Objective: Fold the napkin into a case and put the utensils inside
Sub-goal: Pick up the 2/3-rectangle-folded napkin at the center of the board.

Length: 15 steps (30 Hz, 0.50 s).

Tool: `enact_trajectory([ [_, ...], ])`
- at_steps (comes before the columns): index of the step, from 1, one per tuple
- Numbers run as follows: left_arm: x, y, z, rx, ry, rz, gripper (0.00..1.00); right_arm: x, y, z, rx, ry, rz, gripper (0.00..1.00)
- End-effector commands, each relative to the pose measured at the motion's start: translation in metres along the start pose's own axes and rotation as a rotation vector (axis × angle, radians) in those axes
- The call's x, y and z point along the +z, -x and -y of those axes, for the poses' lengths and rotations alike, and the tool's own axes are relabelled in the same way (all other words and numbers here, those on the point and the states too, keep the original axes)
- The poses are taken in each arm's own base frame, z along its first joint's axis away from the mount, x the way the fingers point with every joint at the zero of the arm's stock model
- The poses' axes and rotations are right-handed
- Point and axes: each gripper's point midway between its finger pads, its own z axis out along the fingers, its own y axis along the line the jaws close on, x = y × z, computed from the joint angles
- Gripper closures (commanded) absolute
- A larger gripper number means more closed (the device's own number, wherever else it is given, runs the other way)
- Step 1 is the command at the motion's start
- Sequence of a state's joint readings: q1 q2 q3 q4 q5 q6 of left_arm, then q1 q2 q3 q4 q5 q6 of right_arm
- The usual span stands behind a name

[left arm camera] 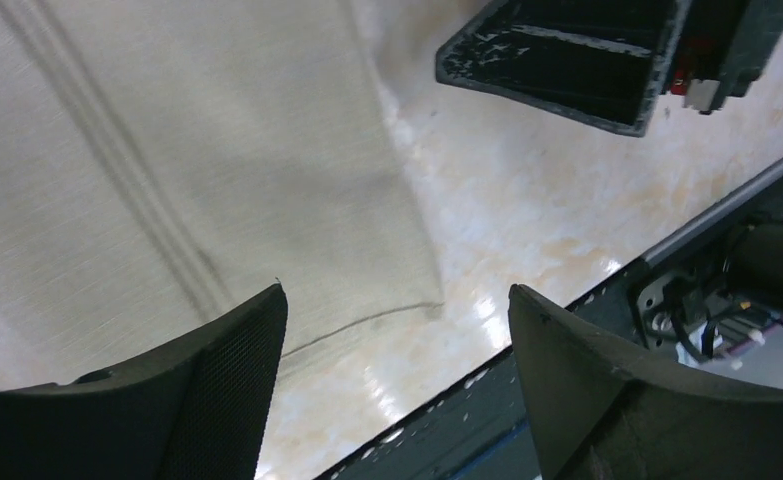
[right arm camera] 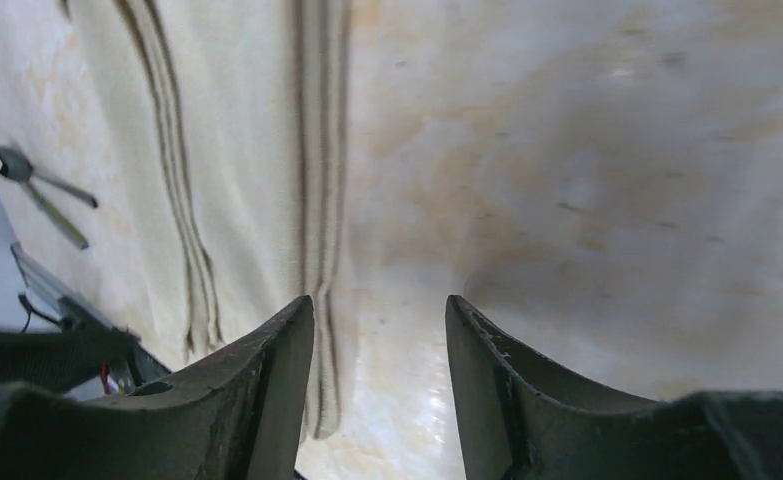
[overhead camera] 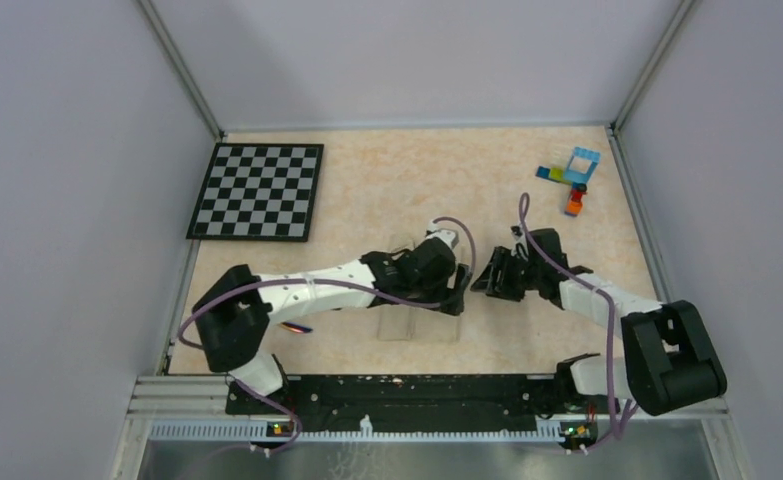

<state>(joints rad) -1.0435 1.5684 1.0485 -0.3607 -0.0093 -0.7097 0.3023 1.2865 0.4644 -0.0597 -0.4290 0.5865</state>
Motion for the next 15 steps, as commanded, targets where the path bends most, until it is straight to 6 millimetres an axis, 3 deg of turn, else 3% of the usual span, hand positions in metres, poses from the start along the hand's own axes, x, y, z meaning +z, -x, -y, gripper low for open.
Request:
enact_trajectory([
  [1,0.013,-0.007,0.025,0.063,0.166,0.018,0.15,-0.02,0.017,0.022,0.048,-0.063,0.056,0.48],
  [6,0.035,-0.029,0.036,0.094,0.326,-0.039,0.22,-0.035,0.035,0.034,0.092,-0.096,0.122,0.47],
  [12,0.055,-0.047,0.034,0.143,0.424,-0.077,0.26,-0.039,0.034,0.032,0.076,-0.084,0.133,0.47],
  [15,0.063,-0.056,0.03,0.146,0.458,-0.1,0.33,-0.038,0.03,0.031,0.077,-0.068,0.133,0.48],
])
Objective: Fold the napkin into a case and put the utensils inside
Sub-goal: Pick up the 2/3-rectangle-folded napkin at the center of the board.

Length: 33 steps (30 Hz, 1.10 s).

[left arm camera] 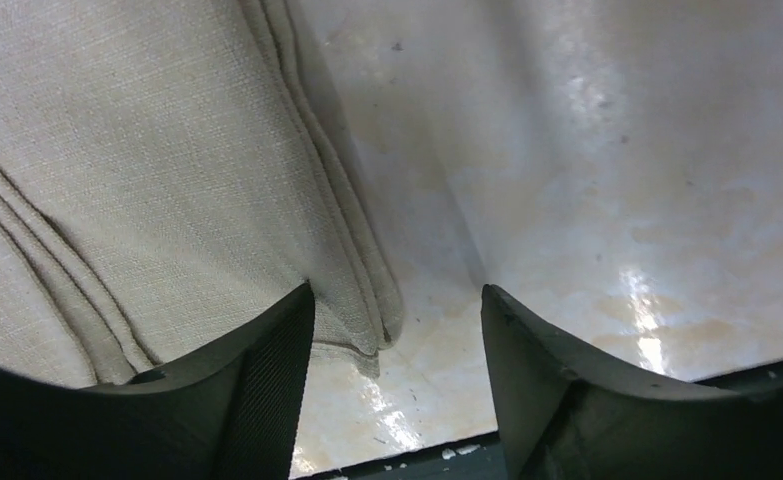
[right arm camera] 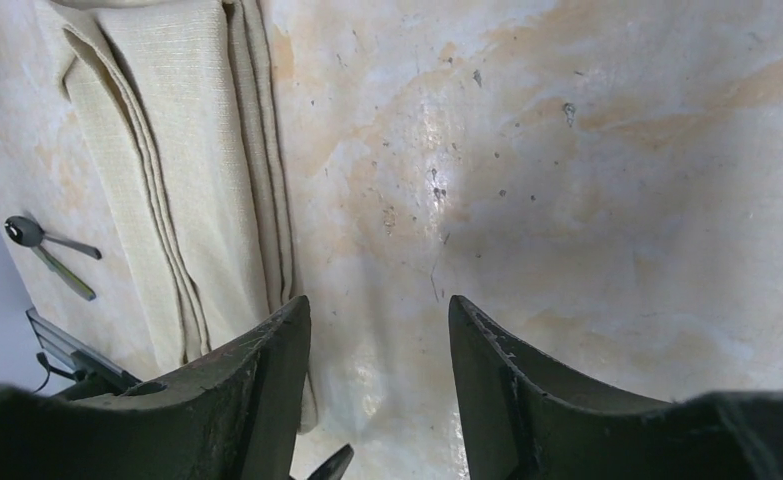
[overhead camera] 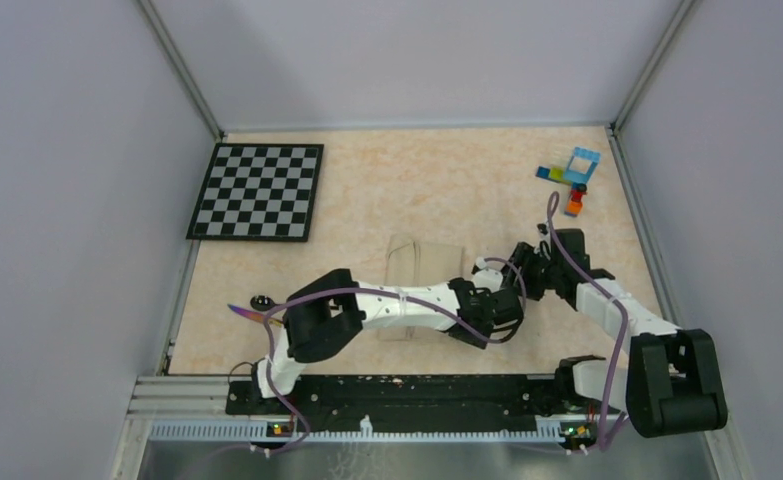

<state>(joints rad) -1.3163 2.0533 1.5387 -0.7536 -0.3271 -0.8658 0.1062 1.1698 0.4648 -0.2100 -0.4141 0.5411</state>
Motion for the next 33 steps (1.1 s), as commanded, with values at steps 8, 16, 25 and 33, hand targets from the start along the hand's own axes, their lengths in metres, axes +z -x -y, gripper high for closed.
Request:
enact_trajectory([
  [8,0.021,-0.021,-0.027,0.013,0.217,-0.045,0.58,-0.002,-0.005,-0.005,-0.041,0.06,0.012,0.48],
  [16,-0.004,-0.003,-0.04,0.005,0.228,0.027,1.0,0.003,-0.014,-0.037,-0.055,0.292,-0.046,0.33],
  [25,-0.049,0.018,-0.024,-0.1,-0.059,0.117,1.0,0.02,-0.019,-0.084,0.014,0.525,-0.131,0.18],
  [33,-0.055,0.02,-0.021,-0.114,-0.094,0.118,1.0,0.043,-0.026,-0.088,0.098,0.497,-0.146,0.27],
])
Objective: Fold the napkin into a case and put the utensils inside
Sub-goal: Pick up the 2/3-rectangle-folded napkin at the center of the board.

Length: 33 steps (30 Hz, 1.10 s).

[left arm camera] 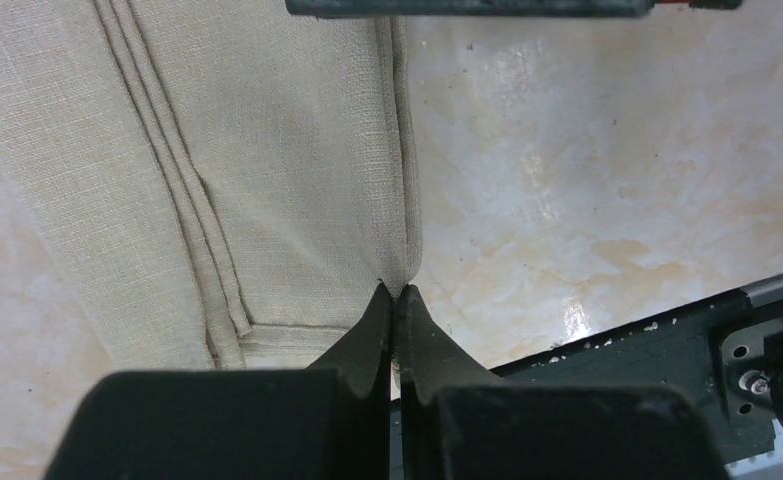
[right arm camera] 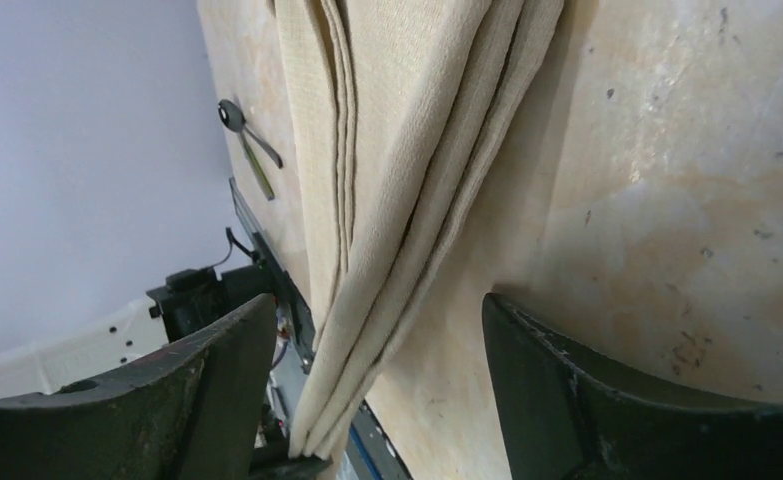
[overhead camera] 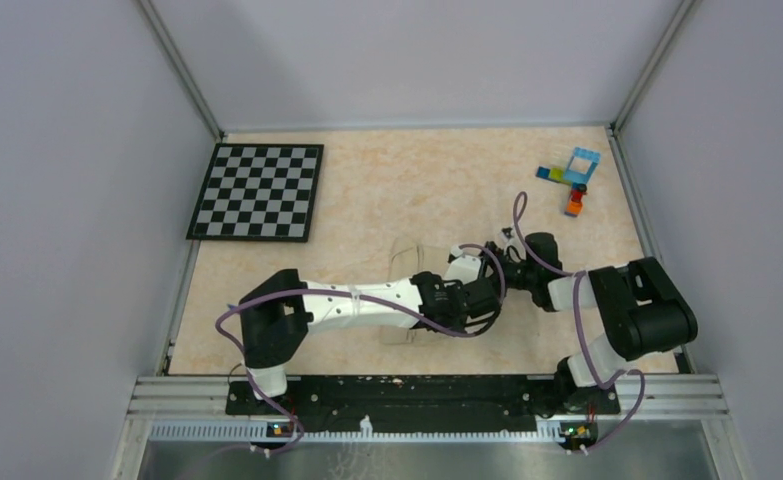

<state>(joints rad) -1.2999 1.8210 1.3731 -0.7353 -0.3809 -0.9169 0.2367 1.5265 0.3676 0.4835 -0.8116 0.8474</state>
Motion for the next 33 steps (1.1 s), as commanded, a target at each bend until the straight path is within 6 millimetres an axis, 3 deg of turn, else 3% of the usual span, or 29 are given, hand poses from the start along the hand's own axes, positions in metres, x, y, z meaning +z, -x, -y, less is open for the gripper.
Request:
enact_trajectory([
  [1,-0.009,0.007,0.015,-0.024,-0.084,0.022,1.0,0.009,0.014,-0.007,0.004,0.033,0.056,0.31],
  [4,-0.009,0.008,0.02,-0.024,-0.103,0.02,1.0,0.012,0.019,-0.002,-0.008,0.02,0.077,0.46],
  [11,-0.007,0.007,0.036,-0.035,-0.185,0.004,1.0,0.014,0.034,-0.005,-0.087,0.015,0.133,0.98],
  [13,-0.005,0.004,0.039,-0.044,-0.214,-0.021,0.98,0.013,0.036,-0.005,-0.103,0.0,0.137,1.0],
  [15,-0.008,0.009,0.04,-0.072,-0.255,-0.017,0.77,0.013,0.037,-0.003,-0.133,-0.024,0.135,1.0],
  [17,-0.022,0.023,0.04,-0.106,-0.322,0.025,0.49,0.012,0.04,0.001,-0.157,-0.063,0.133,1.0],
  [19,-0.034,0.043,0.031,-0.164,-0.401,0.066,0.29,0.011,0.042,0.005,-0.179,-0.1,0.138,1.0],
  [21,-0.044,0.065,0.015,-0.235,-0.495,0.108,0.25,0.01,0.043,0.006,-0.201,-0.118,0.14,1.0],
  [23,-0.044,0.077,-0.014,-0.317,-0.573,0.132,0.31,0.009,0.044,0.007,-0.214,-0.137,0.143,1.0],
  [24,-0.045,0.087,-0.026,-0.357,-0.615,0.166,0.38,0.009,0.044,0.007,-0.219,-0.144,0.142,1.0],
  [28,-0.035,0.131,-0.078,-0.457,-0.652,0.292,0.79,0.009,0.047,0.009,-0.242,-0.182,0.14,1.0],
  [31,-0.012,0.14,-0.094,-0.479,-0.649,0.263,0.98,0.01,0.049,0.009,-0.257,-0.207,0.14,1.0],
  [33,0.005,0.138,-0.098,-0.485,-0.651,0.217,1.0,0.009,0.051,0.009,-0.272,-0.236,0.143,1.0],
])
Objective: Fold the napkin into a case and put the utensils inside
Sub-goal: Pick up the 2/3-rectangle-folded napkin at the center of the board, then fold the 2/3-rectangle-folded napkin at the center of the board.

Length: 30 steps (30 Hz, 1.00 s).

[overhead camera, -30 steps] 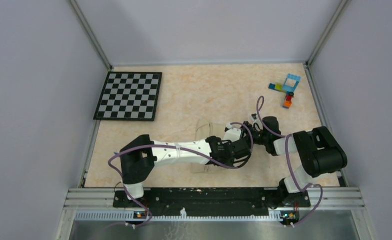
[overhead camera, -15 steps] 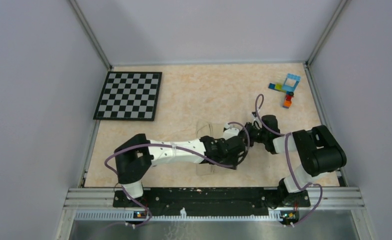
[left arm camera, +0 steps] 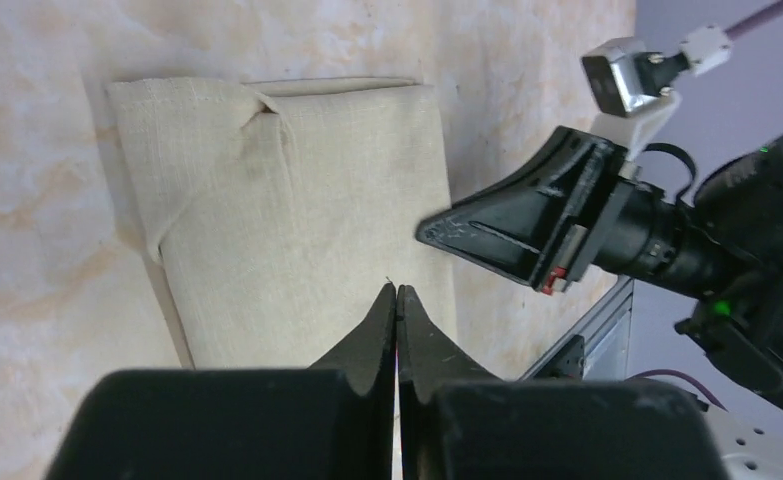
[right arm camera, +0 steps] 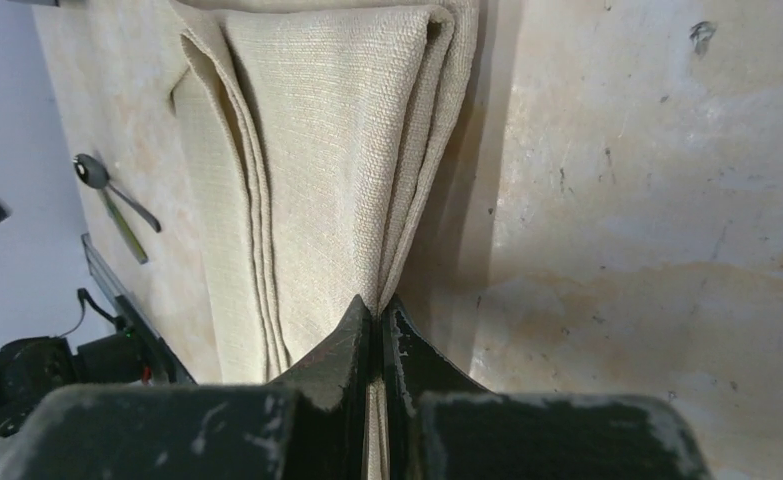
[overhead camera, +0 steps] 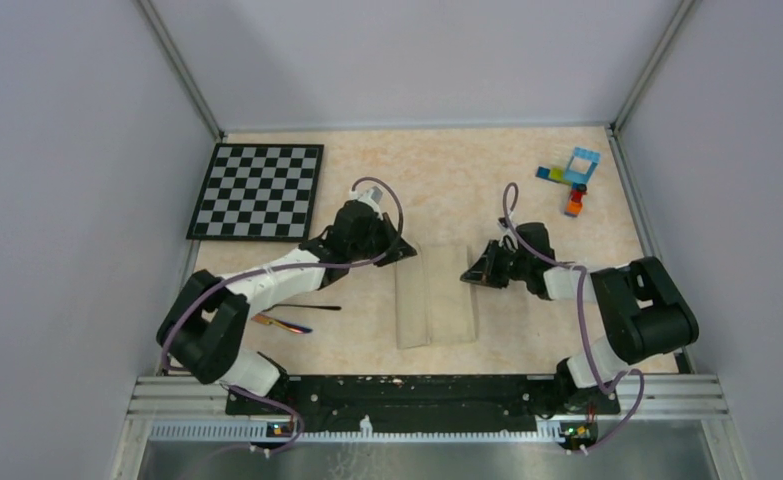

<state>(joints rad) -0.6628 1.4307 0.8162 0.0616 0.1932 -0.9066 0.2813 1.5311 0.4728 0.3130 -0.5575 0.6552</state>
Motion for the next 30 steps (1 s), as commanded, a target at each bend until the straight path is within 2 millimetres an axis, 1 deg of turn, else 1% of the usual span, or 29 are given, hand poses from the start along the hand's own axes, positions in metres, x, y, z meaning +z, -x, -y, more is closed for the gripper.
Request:
enact_trajectory([
  [1,0.023,0.0,0.002,0.01,-0.108,-0.075,1.0,-0.002,0.022,-0.011,-0.103,-0.045,0.052,1.0],
  [6,0.049,-0.011,-0.032,-0.029,-0.042,-0.105,1.0,-0.003,0.026,-0.013,-0.153,-0.112,0.053,1.0],
  [7,0.055,-0.016,-0.044,-0.042,-0.015,-0.12,1.0,-0.002,0.029,-0.017,-0.171,-0.122,0.058,1.0],
  [8,0.059,-0.019,-0.052,-0.052,-0.001,-0.13,1.0,-0.002,0.03,-0.02,-0.184,-0.135,0.06,1.0],
  [12,0.068,-0.033,-0.071,-0.079,0.028,-0.168,1.0,-0.002,0.033,-0.031,-0.245,-0.214,0.063,1.0],
  [15,0.07,-0.042,-0.082,-0.098,0.041,-0.182,1.0,0.001,0.032,-0.046,-0.298,-0.282,0.064,1.0],
  [16,0.07,-0.044,-0.084,-0.104,0.037,-0.184,1.0,0.002,0.033,-0.049,-0.311,-0.322,0.072,1.0],
  [19,0.071,-0.05,-0.088,-0.119,0.028,-0.196,1.0,0.006,0.028,-0.064,-0.352,-0.398,0.069,1.0],
  [23,0.072,-0.055,-0.09,-0.137,0.002,-0.202,1.0,0.022,0.015,-0.084,-0.386,-0.451,0.069,1.0],
  [26,0.072,-0.057,-0.094,-0.152,-0.011,-0.205,1.0,0.04,0.002,-0.097,-0.376,-0.423,0.051,1.0],
  [28,0.072,-0.058,-0.097,-0.162,-0.02,-0.207,1.0,0.051,-0.009,-0.105,-0.34,-0.355,0.039,1.0],
  [30,0.071,-0.06,-0.099,-0.17,-0.028,-0.21,1.0,0.06,-0.015,-0.115,-0.303,-0.268,0.039,1.0],
])
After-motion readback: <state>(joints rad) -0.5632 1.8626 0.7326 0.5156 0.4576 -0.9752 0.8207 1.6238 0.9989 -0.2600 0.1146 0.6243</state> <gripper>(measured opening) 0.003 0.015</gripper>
